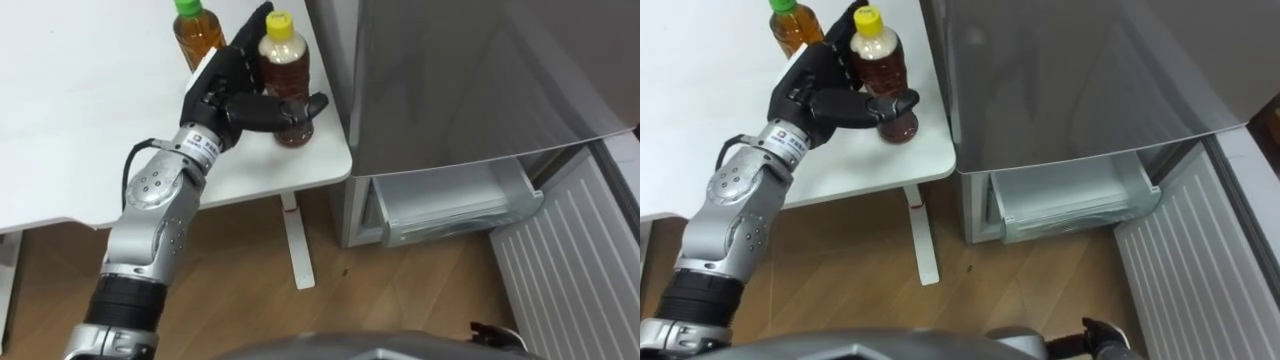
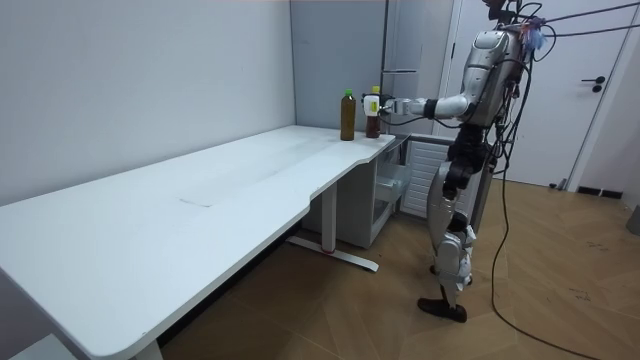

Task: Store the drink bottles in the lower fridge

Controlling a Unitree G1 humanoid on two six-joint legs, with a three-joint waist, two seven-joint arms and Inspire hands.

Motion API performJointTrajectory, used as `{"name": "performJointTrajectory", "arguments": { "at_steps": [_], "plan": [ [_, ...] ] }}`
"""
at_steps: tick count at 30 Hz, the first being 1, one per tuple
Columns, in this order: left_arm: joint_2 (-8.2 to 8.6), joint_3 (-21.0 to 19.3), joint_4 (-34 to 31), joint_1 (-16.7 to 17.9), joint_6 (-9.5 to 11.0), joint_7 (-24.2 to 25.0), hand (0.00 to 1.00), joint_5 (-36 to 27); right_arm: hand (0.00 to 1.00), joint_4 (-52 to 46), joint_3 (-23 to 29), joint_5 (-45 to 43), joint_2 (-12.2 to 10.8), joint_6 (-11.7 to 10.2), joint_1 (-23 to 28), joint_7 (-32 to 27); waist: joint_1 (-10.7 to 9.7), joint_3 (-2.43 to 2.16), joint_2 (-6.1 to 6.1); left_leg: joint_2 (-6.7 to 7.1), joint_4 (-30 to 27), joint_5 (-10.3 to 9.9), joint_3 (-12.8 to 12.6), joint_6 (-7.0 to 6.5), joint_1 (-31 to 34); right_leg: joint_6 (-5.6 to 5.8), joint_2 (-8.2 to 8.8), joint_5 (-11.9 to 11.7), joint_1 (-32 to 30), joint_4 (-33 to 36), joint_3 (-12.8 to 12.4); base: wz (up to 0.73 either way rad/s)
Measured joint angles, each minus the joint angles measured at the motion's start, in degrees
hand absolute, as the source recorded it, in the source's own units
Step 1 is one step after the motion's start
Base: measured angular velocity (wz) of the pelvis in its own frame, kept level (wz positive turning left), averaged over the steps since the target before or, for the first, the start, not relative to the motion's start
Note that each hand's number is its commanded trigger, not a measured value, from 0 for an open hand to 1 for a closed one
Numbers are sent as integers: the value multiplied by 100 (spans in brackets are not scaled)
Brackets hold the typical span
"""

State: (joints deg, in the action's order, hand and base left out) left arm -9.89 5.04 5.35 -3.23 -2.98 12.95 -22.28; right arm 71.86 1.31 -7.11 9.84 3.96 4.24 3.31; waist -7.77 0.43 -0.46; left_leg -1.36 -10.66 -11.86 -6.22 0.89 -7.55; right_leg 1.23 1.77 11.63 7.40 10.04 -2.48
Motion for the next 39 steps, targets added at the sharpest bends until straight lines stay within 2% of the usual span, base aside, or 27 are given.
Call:
{"name": "performJointTrajectory", "arguments": {
  "at_steps": [8,10,12,17,24,32,35,37,39],
  "plan": [
    [-3,9,40,-14,-112,-95,100,4,0,71,-8,-323,-1,240,37,51,-12,1,23,0,0,0,-2,0,5,0,0,0,-12,5,-10,0],
    [-4,35,134,-14,-230,-109,100,6,0,98,-13,-462,-2,313,37,62,-15,4,33,0,-1,0,-11,0,13,0,-1,0,-33,13,-24,0],
    [-1,38,140,-20,-264,-104,100,0,0,109,-15,-564,-14,362,37,89,-15,5,39,-1,0,0,-13,0,25,4,-3,8,-70,65,-32,0],
    [-49,86,143,-30,-362,-120,100,40,0,122,-95,-826,-20,369,62,193,-34,9,36,-2,0,0,-29,-1,45,4,-6,10,-115,89,-56,-2],
    [-63,184,144,-30,-364,-116,100,39,0,119,-235,-1124,-57,368,86,297,-20,14,26,-3,-14,0,-28,-2,97,4,-6,9,-183,171,-61,0],
    [-50,182,137,-32,-363,-131,100,27,0,119,-272,-1044,-116,360,-45,233,17,14,16,-3,-37,1,-15,-3,94,4,-4,9,-162,167,-40,0],
    [-19,184,87,-32,-363,-131,100,-20,0,134,-328,-894,-119,362,-140,219,21,34,-19,-2,-58,2,21,-3,97,4,0,9,-142,152,13,7],
    [-16,184,-45,-31,-363,-134,100,-17,0,130,-346,-850,-117,364,-186,203,53,46,-45,-5,-69,2,32,-3,118,4,0,10,-149,141,40,2],
    [-14,185,-264,-31,-363,-134,100,-16,0,122,-347,-842,-114,363,-256,119,50,38,-59,-5,-77,2,32,-3,169,4,1,9,-192,139,43,0]
  ]
}}
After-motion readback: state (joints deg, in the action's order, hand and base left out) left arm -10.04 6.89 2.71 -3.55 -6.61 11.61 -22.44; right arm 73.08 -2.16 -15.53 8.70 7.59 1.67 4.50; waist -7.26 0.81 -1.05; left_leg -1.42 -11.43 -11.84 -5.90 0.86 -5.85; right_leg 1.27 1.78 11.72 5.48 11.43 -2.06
